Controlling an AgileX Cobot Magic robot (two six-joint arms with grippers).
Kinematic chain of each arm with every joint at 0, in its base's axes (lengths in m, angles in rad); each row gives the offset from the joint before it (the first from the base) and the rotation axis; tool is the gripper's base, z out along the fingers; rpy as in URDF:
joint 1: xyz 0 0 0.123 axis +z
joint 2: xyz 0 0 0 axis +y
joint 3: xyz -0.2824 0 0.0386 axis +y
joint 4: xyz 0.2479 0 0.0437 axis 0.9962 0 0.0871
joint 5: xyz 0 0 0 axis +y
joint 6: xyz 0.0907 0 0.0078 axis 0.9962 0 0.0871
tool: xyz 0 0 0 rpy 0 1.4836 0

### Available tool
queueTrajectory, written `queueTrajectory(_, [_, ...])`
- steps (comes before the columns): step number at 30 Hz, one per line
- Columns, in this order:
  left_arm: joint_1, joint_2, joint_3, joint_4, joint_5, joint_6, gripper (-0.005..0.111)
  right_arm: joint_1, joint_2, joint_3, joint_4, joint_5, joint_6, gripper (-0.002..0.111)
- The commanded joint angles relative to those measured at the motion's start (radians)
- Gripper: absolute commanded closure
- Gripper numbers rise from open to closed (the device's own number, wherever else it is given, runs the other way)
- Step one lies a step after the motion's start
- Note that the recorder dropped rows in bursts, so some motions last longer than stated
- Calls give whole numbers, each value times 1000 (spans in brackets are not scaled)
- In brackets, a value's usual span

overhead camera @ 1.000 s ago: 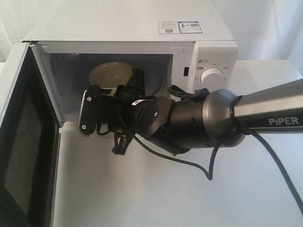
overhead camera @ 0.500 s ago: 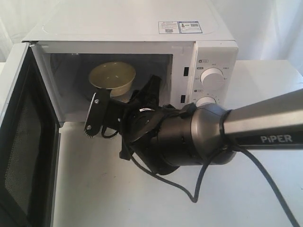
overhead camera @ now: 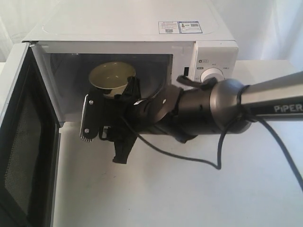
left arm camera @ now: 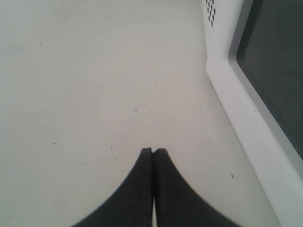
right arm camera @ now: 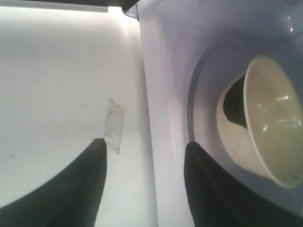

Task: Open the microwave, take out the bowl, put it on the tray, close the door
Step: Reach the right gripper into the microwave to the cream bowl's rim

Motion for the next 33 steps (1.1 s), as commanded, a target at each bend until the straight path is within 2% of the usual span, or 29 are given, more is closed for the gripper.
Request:
queueTrajectory(1, [-2, -5, 4, -5, 2, 3, 107, -35, -18, -37, -144, 110, -31, 61])
queueTrajectory(6, [-2, -5, 4, -5, 2, 3, 107, -35, -5, -35, -188, -63, -52, 61])
queueTrajectory(13, [-2, -5, 4, -5, 2, 3, 107, -35, 28, -37, -385, -5, -2, 61])
queueTrajectory(19, [-2, -5, 4, -5, 2, 3, 107, -37, 31, -37, -519, -60, 101, 61])
queueTrajectory(24, [-2, -5, 4, -5, 2, 3, 107, -37, 57, -46, -530, -193, 139, 61])
queueTrajectory(33, [-2, -5, 4, -5, 2, 3, 107, -37, 160, -165, -486, -211, 141, 61])
